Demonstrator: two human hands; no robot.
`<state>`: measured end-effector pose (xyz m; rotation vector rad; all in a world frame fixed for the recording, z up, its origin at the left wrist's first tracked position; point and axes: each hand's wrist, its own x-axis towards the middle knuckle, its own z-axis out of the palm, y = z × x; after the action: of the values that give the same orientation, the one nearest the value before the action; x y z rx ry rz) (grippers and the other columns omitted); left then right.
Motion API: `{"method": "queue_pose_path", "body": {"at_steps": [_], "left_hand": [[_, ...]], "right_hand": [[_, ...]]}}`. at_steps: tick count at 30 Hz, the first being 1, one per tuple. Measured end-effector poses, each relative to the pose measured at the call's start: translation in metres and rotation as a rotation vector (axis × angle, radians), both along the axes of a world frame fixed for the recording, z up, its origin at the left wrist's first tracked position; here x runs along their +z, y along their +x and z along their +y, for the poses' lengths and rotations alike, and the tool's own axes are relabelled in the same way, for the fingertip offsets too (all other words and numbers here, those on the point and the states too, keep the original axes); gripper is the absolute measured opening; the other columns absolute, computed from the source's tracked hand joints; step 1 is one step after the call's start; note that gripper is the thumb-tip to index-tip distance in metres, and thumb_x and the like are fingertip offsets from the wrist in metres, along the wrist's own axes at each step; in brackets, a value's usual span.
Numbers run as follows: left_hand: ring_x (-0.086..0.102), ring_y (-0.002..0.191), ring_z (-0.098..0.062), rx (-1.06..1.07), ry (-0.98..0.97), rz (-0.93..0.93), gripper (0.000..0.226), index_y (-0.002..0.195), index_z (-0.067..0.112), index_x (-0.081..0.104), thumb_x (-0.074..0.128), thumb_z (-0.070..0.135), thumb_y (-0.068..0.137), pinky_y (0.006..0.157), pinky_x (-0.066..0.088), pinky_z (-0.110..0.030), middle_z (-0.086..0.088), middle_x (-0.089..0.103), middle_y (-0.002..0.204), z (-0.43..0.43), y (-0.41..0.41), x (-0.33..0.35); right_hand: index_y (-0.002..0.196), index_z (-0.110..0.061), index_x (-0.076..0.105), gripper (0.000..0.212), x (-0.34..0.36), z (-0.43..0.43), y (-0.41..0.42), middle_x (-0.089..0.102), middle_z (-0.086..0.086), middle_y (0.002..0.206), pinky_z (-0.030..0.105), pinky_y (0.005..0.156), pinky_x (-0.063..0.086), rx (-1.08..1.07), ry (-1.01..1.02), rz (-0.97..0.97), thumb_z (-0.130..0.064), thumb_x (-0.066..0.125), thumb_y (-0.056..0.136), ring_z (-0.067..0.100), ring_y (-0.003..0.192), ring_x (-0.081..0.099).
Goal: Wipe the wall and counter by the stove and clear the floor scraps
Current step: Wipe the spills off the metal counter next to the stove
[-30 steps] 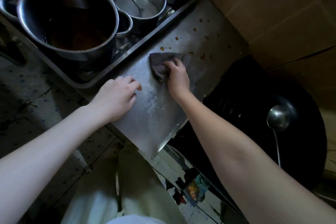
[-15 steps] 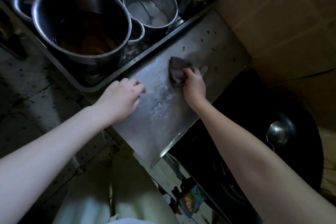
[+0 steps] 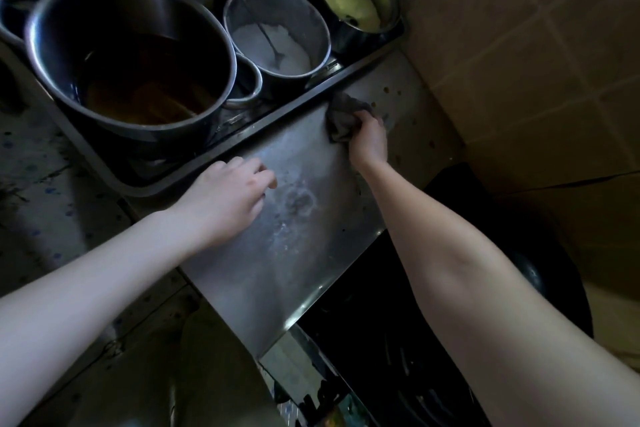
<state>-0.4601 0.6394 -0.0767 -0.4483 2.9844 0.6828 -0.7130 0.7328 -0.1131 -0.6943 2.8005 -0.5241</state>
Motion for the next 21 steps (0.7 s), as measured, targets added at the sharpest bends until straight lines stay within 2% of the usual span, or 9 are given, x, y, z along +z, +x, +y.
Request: {"method": "queue_pose_path", "body": {"at_steps": [3,7,11,14,18,21], "left_hand": [[0.05,0.111,-0.019,-0.007,0.002,-0.02,0.028,0.122,0.026,0.051,0.042,0.027,0.095,0.089,0.04,-0.031,0.003,0.051,0.124,0.003,0.0,0.0],[0.049,0.113,-0.019,0.001,0.007,-0.017,0.029,0.122,0.026,0.051,0.041,0.026,0.095,0.09,0.04,-0.031,0.003,0.051,0.124,0.005,-0.001,0.001],[0.048,0.115,-0.017,-0.016,0.003,-0.02,0.029,0.124,0.027,0.049,0.04,0.028,0.096,0.092,0.039,-0.03,0.004,0.049,0.126,0.007,-0.006,0.003],[0.048,0.115,-0.017,-0.028,-0.002,-0.03,0.028,0.123,0.027,0.048,0.04,0.029,0.096,0.092,0.039,-0.03,0.004,0.049,0.126,0.009,-0.008,0.001],[0.047,0.116,-0.017,-0.04,0.009,-0.035,0.03,0.125,0.027,0.048,0.041,0.029,0.096,0.093,0.039,-0.031,0.005,0.049,0.127,0.011,-0.015,-0.002],[0.048,0.116,-0.018,-0.059,0.007,-0.035,0.028,0.122,0.025,0.049,0.042,0.029,0.095,0.093,0.038,-0.032,0.004,0.049,0.127,0.014,-0.021,-0.005]], "right_hand": [[0.122,-0.019,0.058,0.037,0.0,0.022,-0.009,0.05,0.012,0.132,0.035,0.1,0.039,-0.064,0.03,0.002,-0.011,0.036,0.095,0.033,0.119,0.049],[0.118,-0.018,0.058,0.035,-0.002,0.06,0.009,0.051,0.013,0.127,0.034,0.094,0.042,-0.083,0.071,0.041,-0.008,0.04,0.09,0.035,0.112,0.052],[0.11,-0.016,0.061,0.037,-0.009,0.077,0.044,0.052,0.011,0.126,0.034,0.088,0.045,0.095,0.065,0.088,-0.002,0.049,0.078,0.033,0.112,0.052],[0.113,-0.016,0.06,0.035,-0.011,0.073,0.038,0.048,0.01,0.134,0.036,0.097,0.044,0.178,0.071,0.064,-0.003,0.05,0.082,0.03,0.122,0.047],[0.116,-0.023,0.058,0.032,-0.006,0.067,0.003,0.045,0.007,0.139,0.03,0.101,0.036,0.095,0.046,0.011,-0.013,0.043,0.09,0.027,0.126,0.043],[0.119,-0.019,0.058,0.036,-0.003,0.075,-0.011,0.047,0.012,0.136,0.034,0.101,0.039,0.006,0.085,0.052,-0.007,0.041,0.089,0.032,0.122,0.046]]}}
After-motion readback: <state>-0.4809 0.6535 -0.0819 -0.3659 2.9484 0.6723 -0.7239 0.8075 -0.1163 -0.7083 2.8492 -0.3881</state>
